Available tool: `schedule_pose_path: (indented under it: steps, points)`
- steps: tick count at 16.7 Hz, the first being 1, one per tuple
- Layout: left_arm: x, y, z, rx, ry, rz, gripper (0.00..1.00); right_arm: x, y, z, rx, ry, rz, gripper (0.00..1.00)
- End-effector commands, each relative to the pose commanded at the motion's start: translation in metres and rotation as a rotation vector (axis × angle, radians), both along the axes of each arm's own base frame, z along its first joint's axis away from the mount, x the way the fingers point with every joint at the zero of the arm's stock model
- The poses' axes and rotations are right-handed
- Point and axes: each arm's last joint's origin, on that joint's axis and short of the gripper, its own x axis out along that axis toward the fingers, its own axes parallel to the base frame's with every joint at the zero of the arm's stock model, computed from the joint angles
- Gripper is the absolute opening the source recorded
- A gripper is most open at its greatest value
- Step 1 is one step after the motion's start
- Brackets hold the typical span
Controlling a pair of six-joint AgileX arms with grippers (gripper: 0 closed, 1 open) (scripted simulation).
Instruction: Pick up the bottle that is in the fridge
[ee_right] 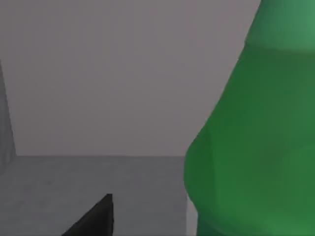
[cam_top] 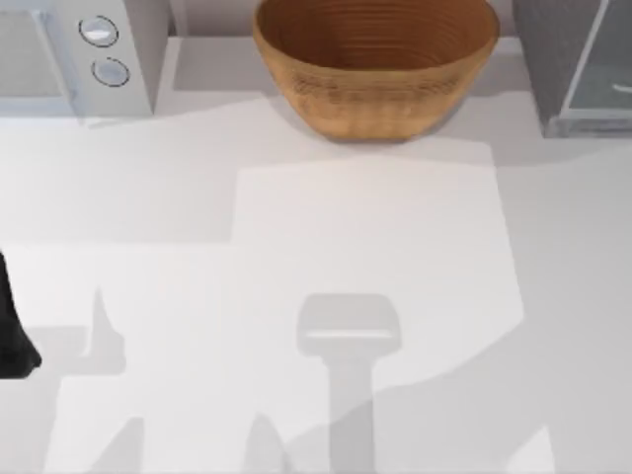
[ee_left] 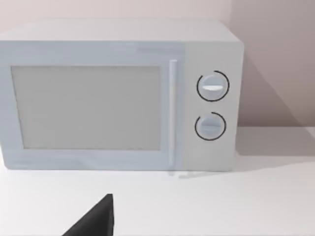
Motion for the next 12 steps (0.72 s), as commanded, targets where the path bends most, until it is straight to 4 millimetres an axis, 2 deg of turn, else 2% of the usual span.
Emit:
schedule_pose_path:
  steps: [4, 12]
  points:
    - [0.0000, 0.0000, 0.0000, 0.000, 0.000, 0.000, 1.00, 0.0008, 0.0002, 0.0000, 0.000, 0.001, 0.000, 1.00]
    - [0.0000, 0.0000, 0.0000, 0.000, 0.000, 0.000, 1.00, 0.0008, 0.0002, 0.0000, 0.000, 0.001, 0.000, 0.40]
